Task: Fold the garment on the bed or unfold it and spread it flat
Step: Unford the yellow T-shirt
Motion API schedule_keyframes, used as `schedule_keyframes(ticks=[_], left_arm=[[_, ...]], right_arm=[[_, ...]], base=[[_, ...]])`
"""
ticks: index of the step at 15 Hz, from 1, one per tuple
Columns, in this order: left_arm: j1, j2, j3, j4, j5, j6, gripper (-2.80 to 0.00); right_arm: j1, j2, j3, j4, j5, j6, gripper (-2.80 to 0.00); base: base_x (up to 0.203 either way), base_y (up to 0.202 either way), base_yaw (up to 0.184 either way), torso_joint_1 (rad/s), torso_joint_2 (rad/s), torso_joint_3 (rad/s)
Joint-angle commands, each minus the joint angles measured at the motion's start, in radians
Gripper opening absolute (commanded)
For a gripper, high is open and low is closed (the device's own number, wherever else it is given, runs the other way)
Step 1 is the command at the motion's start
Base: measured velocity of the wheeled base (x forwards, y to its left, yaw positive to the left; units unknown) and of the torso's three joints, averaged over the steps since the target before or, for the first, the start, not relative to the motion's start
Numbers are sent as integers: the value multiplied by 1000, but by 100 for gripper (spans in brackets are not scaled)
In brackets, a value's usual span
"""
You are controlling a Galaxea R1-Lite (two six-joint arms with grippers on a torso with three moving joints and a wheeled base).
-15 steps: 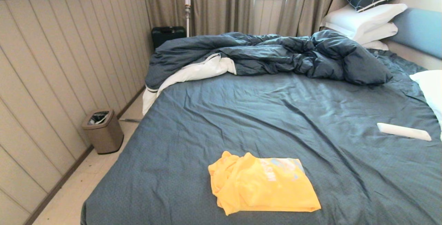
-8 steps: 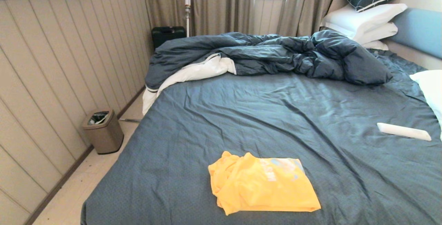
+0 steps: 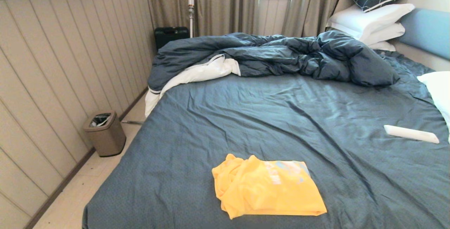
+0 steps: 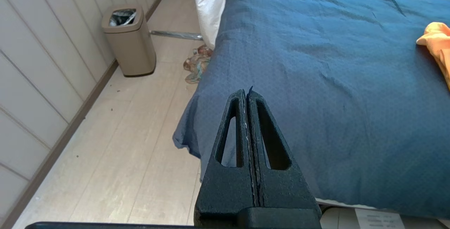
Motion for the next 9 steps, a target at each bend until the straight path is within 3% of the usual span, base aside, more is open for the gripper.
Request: schedule_keyframes(ticks=[1,3,6,9], left_arm=[[0,0,0,1,1,0,-280],[0,0,0,1,1,0,-280],[0,0,0,1,1,2,-280],[0,0,0,1,1,2,-280]], right_arm=[[78,328,-228,64,-3,44,-280],[240,545,-439,189,-51,148,-280],[588,850,-643,337,-211,276,-280],[751,1049,-767,410,-293,326,-280]], base=[[0,0,0,0,0,0],[0,0,0,0,0,0],[0,0,0,0,0,0],[0,0,0,0,0,0]])
